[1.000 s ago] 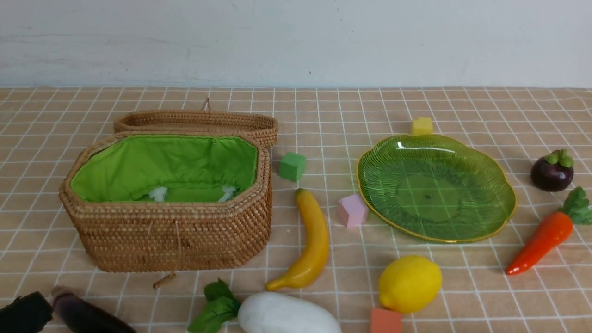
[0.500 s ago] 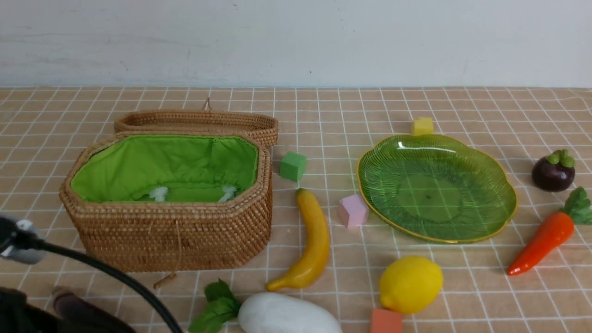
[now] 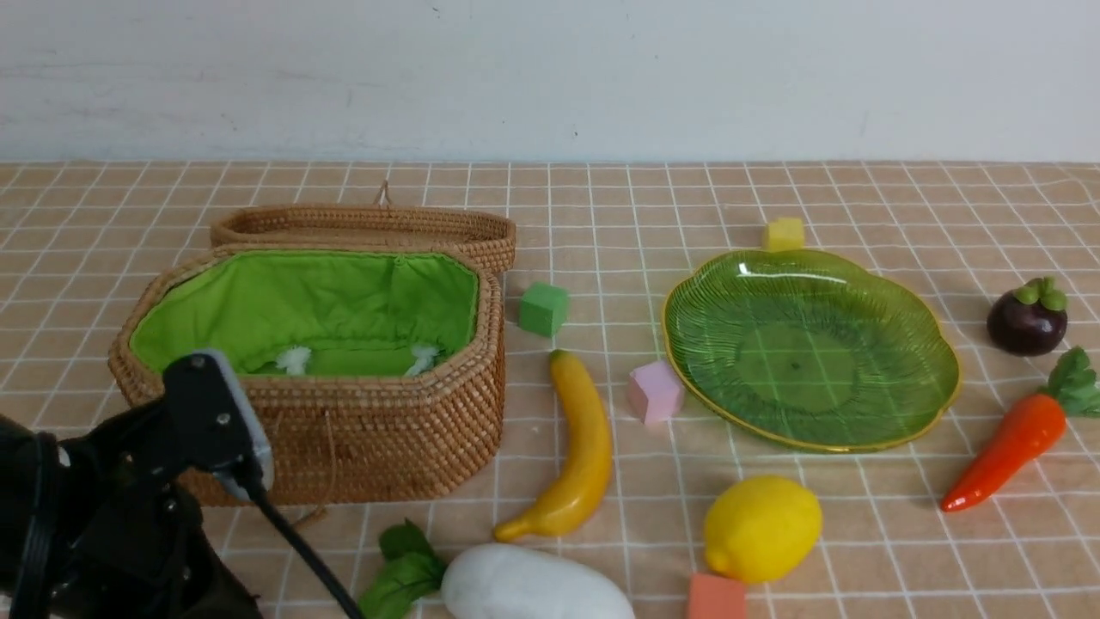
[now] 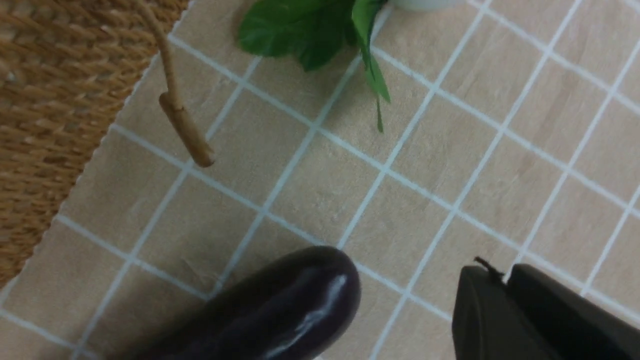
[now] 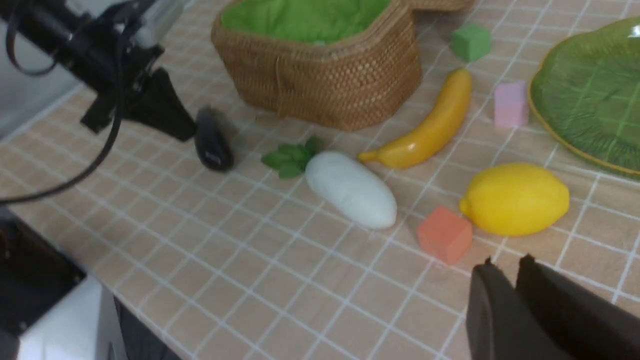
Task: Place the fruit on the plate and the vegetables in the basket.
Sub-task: Use the left arm to grab an eggplant and put it into the left basket
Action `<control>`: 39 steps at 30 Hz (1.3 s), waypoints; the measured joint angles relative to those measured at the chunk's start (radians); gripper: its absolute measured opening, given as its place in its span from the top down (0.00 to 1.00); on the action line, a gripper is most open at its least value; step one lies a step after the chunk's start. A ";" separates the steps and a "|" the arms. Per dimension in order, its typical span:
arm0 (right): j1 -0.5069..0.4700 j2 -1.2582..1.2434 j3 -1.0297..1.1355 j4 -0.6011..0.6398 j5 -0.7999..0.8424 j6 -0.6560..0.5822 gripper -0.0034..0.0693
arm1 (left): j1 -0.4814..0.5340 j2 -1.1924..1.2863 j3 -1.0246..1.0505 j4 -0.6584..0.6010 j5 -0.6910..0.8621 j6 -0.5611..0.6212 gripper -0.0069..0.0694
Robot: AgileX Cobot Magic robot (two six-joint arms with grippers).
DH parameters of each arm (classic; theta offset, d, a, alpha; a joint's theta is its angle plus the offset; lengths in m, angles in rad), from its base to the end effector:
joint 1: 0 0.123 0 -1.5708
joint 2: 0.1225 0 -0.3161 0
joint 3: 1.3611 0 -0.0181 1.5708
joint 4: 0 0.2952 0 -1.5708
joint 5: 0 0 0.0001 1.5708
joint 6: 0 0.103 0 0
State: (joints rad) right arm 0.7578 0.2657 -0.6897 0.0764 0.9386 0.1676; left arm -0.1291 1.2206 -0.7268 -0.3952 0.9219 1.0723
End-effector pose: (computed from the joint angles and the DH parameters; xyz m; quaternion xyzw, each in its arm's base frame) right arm 0.0317 0.0387 0.3603 -0.2422 0.8047 0.2754 0.4668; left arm 0.2280 -0.0615 0.2366 0.4686 0.8588 -0.0973 0.1826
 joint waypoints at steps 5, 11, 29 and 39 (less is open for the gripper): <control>0.072 0.033 0.013 -0.076 0.012 0.013 0.83 | 0.000 0.002 0.000 0.219 -0.020 0.025 0.52; 0.079 0.037 0.048 -0.130 -0.038 0.020 0.83 | 0.001 0.069 0.020 0.376 -0.184 0.119 0.15; 0.079 0.037 0.052 -0.140 -0.100 0.022 0.83 | 0.001 0.292 0.017 0.305 -0.202 0.319 0.39; 0.079 0.037 0.052 -0.155 -0.304 0.023 0.82 | 0.001 -0.055 -0.195 0.163 -0.144 0.236 0.39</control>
State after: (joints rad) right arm 0.8372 0.3025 -0.6374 -0.0787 0.6347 0.1906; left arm -0.1283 1.1660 -0.9221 -0.2323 0.7777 1.3081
